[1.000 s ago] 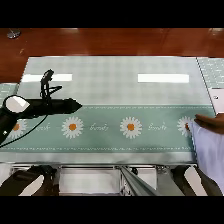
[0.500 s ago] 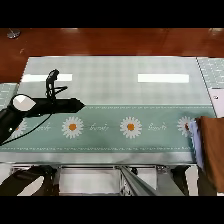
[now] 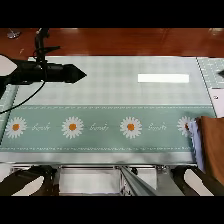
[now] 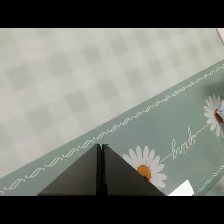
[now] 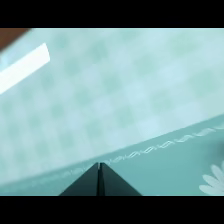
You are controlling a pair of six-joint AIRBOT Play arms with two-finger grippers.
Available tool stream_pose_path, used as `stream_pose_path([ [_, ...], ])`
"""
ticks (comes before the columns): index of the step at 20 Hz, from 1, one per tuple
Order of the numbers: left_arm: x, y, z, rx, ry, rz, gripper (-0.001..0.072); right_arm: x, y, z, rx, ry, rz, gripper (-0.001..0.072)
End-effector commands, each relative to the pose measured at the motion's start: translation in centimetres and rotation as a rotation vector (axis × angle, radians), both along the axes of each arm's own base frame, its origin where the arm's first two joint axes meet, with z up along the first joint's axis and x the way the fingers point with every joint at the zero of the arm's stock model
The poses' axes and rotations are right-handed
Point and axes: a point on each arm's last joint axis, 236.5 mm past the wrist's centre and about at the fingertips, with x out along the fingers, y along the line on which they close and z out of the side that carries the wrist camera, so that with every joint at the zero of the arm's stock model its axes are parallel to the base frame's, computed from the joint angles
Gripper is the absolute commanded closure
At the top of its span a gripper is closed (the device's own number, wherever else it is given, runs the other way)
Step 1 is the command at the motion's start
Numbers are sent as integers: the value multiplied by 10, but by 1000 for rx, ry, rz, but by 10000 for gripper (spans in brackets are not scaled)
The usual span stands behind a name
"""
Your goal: Fold the shirts.
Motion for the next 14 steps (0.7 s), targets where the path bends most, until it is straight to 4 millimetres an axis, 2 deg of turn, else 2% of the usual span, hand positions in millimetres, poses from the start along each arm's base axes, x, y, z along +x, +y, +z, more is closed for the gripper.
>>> stream_pose_path([
  [1, -1, 12, -40, 174, 64, 26, 687, 24, 91, -71, -286, 92, 314, 688],
  [2, 1, 23, -65, 229, 113, 60, 687, 28, 103, -97, -347, 125, 329, 688],
  [3, 1, 35, -86, 261, 173, 98, 686, 32, 106, -118, -389, 161, 335, 688],
  [4, 2, 44, -99, 288, 204, 108, 686, 33, 105, -138, -413, 211, 338, 688],
  [5, 6, 54, -108, 309, 220, 123, 686, 33, 101, -157, -417, 270, 330, 688],
  [7, 14, 72, -115, 329, 231, 157, 686, 33, 93, -179, -406, 336, 298, 688],
  [10, 20, 91, -115, 326, 241, 207, 685, 36, 88, -183, -424, 339, 293, 688],
  [14, 21, 92, -116, 320, 248, 220, 685, 35, 88, -183, -426, 345, 294, 688],
])
